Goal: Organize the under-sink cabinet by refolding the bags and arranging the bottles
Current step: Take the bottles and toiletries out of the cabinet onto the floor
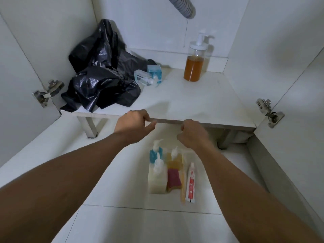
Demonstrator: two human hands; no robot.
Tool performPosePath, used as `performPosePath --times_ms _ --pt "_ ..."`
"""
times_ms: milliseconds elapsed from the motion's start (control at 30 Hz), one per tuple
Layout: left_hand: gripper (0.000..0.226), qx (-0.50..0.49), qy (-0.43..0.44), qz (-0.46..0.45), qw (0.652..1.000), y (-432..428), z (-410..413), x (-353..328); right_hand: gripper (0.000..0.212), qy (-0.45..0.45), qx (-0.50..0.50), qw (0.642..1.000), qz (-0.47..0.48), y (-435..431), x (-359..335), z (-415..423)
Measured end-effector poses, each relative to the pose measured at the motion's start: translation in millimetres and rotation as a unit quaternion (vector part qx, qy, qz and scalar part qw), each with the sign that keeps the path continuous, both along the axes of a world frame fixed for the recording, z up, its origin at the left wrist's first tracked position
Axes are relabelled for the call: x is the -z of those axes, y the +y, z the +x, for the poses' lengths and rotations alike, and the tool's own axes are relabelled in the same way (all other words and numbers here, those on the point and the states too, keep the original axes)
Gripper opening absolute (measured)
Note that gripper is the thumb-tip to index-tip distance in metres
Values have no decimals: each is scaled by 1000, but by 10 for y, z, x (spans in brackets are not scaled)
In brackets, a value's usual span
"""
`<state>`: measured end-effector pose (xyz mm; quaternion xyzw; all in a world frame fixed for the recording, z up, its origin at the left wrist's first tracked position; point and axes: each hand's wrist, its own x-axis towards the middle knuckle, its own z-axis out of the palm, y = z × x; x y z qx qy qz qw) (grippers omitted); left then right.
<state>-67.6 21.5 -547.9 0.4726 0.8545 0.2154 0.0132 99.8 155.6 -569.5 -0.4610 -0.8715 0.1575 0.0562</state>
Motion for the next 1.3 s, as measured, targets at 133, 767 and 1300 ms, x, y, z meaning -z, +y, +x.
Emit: performPosePath --times_ms 133,767,1300 --pt "40 -20 1 4 1000 406 -207 -322 24 59 1 998 35 308 -388 -320" --pt "73 -20 78 47 996 1987 -1332 38 71 165 -110 979 51 1527 -245 -1847" --pt "48 -24 179 -3 984 1977 -1555 134 45 124 -174 976 51 1971 -349 -2556"
